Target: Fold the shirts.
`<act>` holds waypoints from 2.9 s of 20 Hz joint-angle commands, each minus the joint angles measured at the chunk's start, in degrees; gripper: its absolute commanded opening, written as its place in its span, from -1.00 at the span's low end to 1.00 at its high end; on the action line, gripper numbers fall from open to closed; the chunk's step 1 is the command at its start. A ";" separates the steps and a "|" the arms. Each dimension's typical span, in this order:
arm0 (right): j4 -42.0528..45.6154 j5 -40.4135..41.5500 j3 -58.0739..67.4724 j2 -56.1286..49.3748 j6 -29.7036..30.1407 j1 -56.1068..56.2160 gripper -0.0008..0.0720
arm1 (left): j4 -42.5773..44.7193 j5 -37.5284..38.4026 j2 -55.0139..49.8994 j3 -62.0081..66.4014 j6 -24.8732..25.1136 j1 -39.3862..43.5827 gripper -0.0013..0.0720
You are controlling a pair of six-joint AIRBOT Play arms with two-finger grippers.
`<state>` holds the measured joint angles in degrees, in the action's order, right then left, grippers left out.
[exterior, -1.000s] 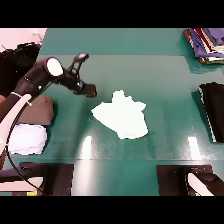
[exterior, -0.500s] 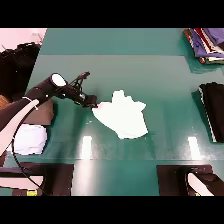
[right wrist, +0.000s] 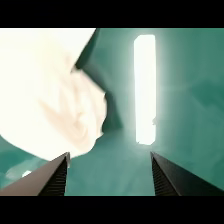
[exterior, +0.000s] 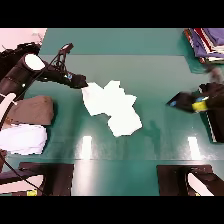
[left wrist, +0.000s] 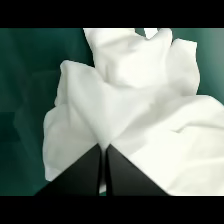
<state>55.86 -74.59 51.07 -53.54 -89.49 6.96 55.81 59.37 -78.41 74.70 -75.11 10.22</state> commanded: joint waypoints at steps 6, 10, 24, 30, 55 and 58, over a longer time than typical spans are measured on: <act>-18.82 18.25 -12.74 -15.80 9.90 18.71 0.59 | 1.31 0.42 0.90 0.72 -0.07 -0.20 -0.90; -16.92 20.50 -5.44 -22.12 10.36 21.49 -0.84 | 1.31 1.36 0.98 0.79 -0.22 -0.22 -0.90; 2.91 6.25 33.46 5.92 6.80 4.59 -0.93 | 10.75 2.58 31.74 24.70 -7.04 -0.20 -0.90; 2.73 0.22 40.24 7.93 4.11 -2.36 -0.93 | 10.12 11.54 30.25 23.63 -8.94 -0.20 -0.90; 2.78 0.15 18.64 -19.85 2.19 9.11 -0.93 | 20.83 -1.42 11.76 -5.97 -7.37 5.55 0.34; 2.91 0.02 18.62 -19.52 2.21 9.09 -0.93 | 20.50 -3.06 5.40 -5.77 -9.09 2.32 0.35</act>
<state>58.70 -74.74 69.76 -73.60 -87.31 15.99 73.89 59.92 -68.95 67.02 -82.06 14.63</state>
